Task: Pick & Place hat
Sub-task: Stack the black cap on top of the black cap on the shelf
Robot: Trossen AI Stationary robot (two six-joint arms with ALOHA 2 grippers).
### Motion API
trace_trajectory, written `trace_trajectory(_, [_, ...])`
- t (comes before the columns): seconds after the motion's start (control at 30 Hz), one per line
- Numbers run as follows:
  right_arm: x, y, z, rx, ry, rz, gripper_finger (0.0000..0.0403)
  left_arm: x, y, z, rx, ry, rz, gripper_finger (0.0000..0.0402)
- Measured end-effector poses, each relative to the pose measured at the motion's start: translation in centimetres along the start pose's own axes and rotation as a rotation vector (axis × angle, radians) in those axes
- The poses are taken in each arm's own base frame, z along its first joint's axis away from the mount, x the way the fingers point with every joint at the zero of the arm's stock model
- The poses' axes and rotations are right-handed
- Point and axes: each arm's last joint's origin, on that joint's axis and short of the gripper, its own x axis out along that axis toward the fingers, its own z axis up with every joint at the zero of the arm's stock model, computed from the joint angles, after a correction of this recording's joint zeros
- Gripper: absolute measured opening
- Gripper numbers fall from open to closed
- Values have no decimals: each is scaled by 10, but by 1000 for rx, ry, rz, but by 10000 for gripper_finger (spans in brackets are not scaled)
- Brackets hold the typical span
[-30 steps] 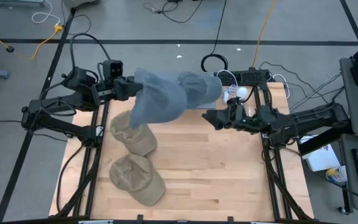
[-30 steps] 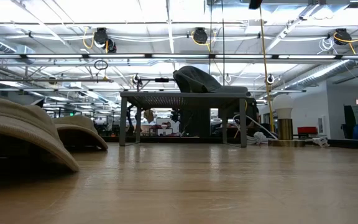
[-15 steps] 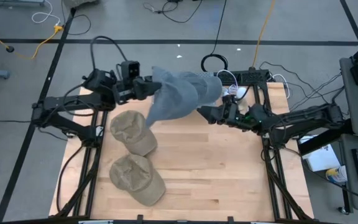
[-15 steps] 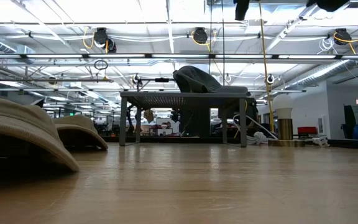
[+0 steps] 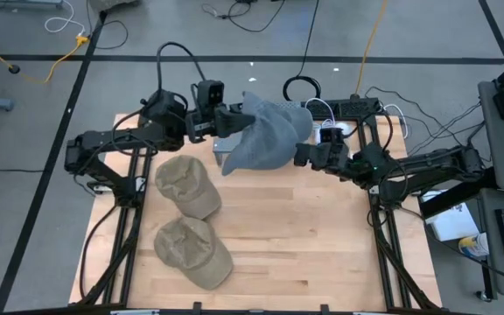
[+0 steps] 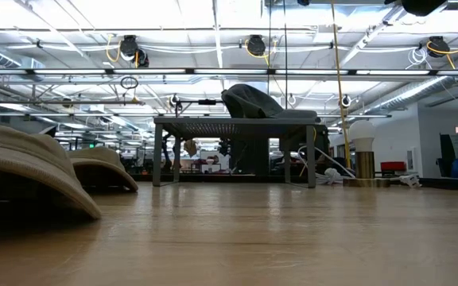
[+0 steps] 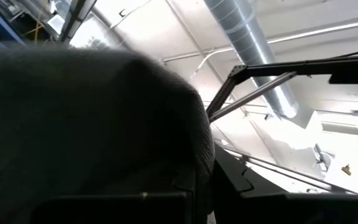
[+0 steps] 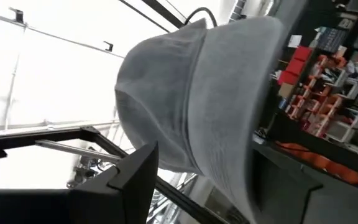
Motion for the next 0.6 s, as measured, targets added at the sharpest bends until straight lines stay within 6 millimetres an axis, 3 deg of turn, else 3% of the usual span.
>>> trace_trajectory(0.2, [0,0,-1,3,24,2,199,0,3,0,3,-3,32,19])
trace_trajectory(0.3, [0,1,-2,33,27,5,147,0,3,0,10,-9,35,19])
trace_trajectory(0.47, [-1,3,-4,69,36,18,22,-2,4,2,-1,-12,41,37])
trace_trajectory(0.6, [-3,11,-1,101,35,41,9,-4,5,5,10,46,3,90])
